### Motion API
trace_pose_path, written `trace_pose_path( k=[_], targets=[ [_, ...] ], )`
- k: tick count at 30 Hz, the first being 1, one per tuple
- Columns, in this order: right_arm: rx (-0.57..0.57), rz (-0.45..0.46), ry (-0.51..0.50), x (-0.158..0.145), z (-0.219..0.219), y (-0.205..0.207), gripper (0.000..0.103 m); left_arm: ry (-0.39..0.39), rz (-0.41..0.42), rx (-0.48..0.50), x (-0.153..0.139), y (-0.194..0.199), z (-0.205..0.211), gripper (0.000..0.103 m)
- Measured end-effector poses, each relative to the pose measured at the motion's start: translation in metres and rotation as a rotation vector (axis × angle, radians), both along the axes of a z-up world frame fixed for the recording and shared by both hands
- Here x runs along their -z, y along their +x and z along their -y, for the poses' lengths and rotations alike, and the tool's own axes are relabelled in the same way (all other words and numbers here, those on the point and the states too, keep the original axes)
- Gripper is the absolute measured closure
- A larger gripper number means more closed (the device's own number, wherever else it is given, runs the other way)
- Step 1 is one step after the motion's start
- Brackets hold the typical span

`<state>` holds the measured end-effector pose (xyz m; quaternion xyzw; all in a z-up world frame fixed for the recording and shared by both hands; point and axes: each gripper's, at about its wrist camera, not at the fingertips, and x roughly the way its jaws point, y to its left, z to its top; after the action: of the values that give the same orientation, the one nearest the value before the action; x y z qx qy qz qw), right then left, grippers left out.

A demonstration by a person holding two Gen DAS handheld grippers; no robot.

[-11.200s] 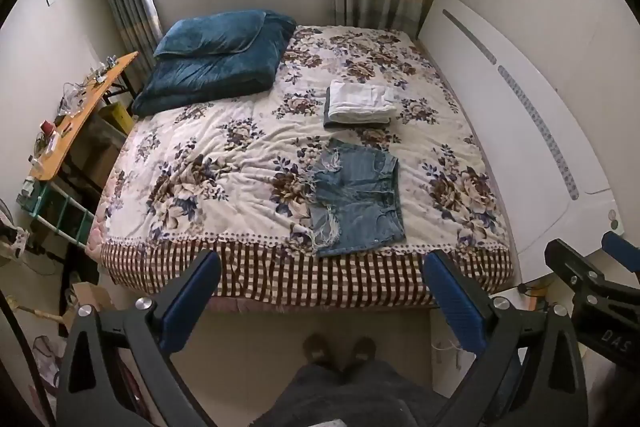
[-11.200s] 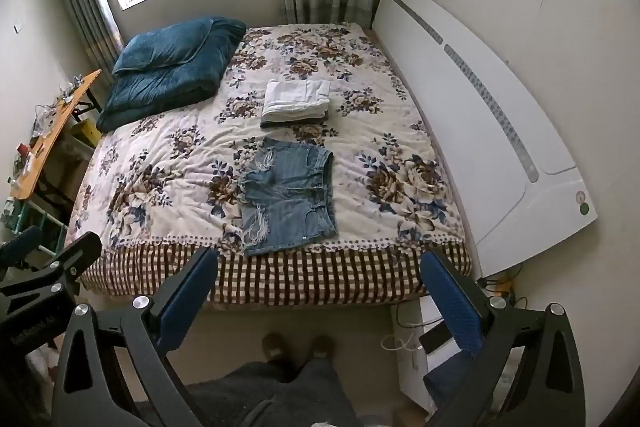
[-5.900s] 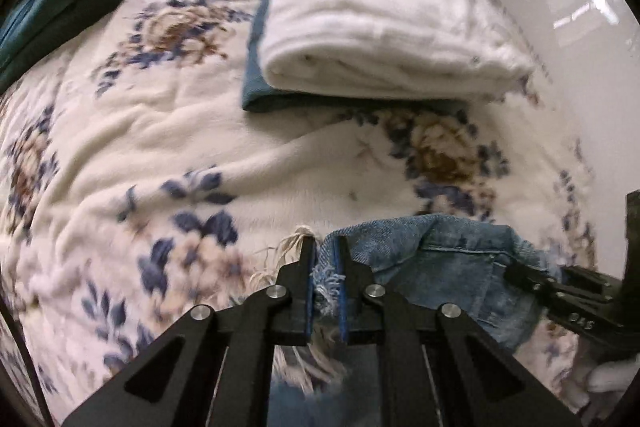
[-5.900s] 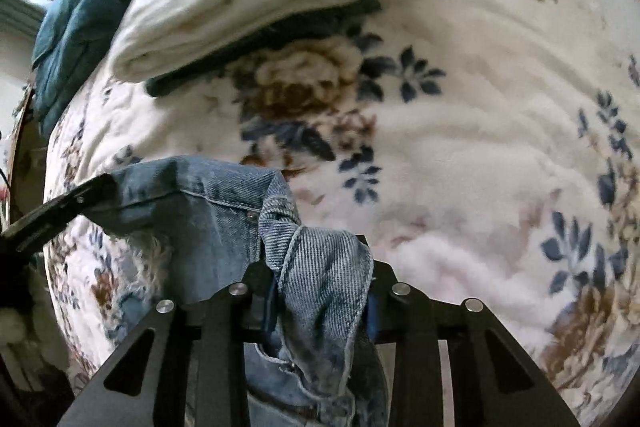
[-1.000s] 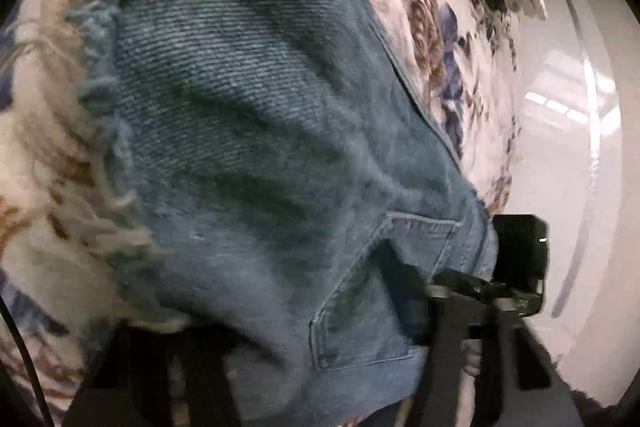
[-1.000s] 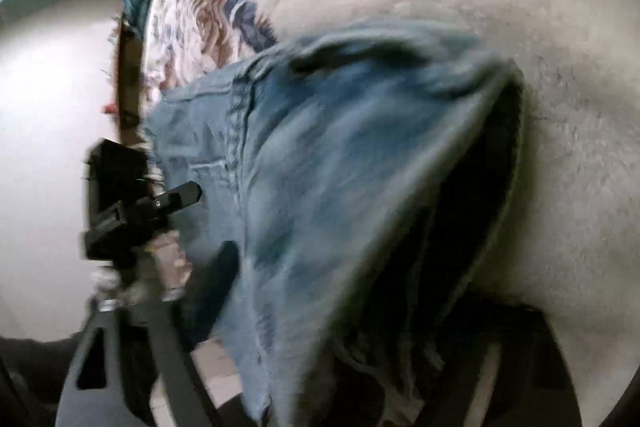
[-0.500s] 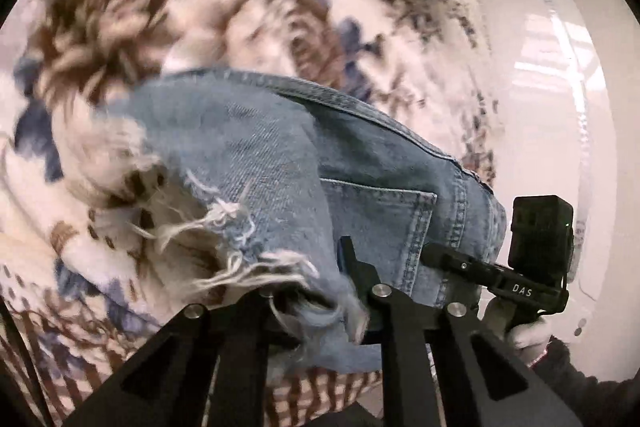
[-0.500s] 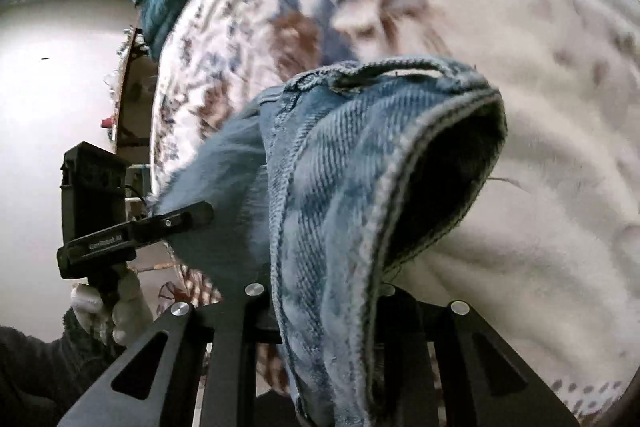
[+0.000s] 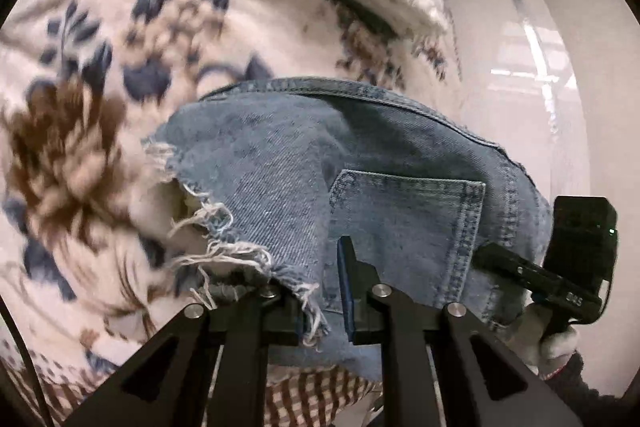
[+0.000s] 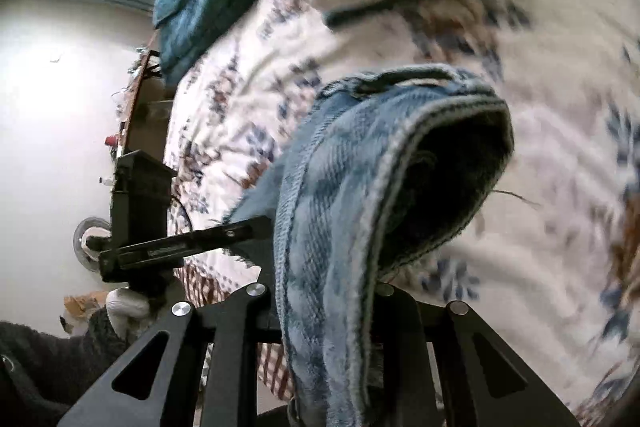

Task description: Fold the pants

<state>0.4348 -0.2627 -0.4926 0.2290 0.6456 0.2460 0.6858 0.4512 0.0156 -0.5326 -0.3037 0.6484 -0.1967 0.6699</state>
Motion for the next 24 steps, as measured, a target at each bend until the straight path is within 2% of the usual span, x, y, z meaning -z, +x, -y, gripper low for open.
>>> trace_pose_path(
  k=[5,10,13,15,17,20,22,24],
  targets=[
    [-0.038,0.09,0.03,-0.057,-0.019,0.061,0.082,-0.002,0.104,-0.051,-0.06,0.049,-0.009,0.092],
    [-0.034,0.176,0.101,-0.112,-0.005,0.14,0.082,0.002,0.219,-0.113,-0.134,0.117,-0.015,0.092],
    [-0.024,0.212,0.126,-0.129,-0.002,0.192,0.082,0.024,0.285,-0.12,-0.166,0.166,-0.009,0.092],
    [-0.012,0.236,0.135,-0.133,0.004,0.233,0.082,0.037,0.318,-0.11,-0.176,0.199,-0.002,0.092],
    [-0.004,0.233,0.15,-0.122,0.015,0.277,0.082,0.061,0.341,-0.087,-0.176,0.234,0.008,0.092],
    [0.016,0.206,0.127,-0.083,0.035,0.336,0.082,0.08,0.327,-0.058,-0.145,0.296,0.028,0.092],
    [0.009,0.157,0.11,-0.041,0.047,0.367,0.082,0.125,0.288,-0.039,-0.103,0.334,0.044,0.092],
    [0.03,0.074,0.068,0.012,0.063,0.393,0.082,0.157,0.236,-0.015,-0.064,0.356,0.057,0.092]
  ],
)
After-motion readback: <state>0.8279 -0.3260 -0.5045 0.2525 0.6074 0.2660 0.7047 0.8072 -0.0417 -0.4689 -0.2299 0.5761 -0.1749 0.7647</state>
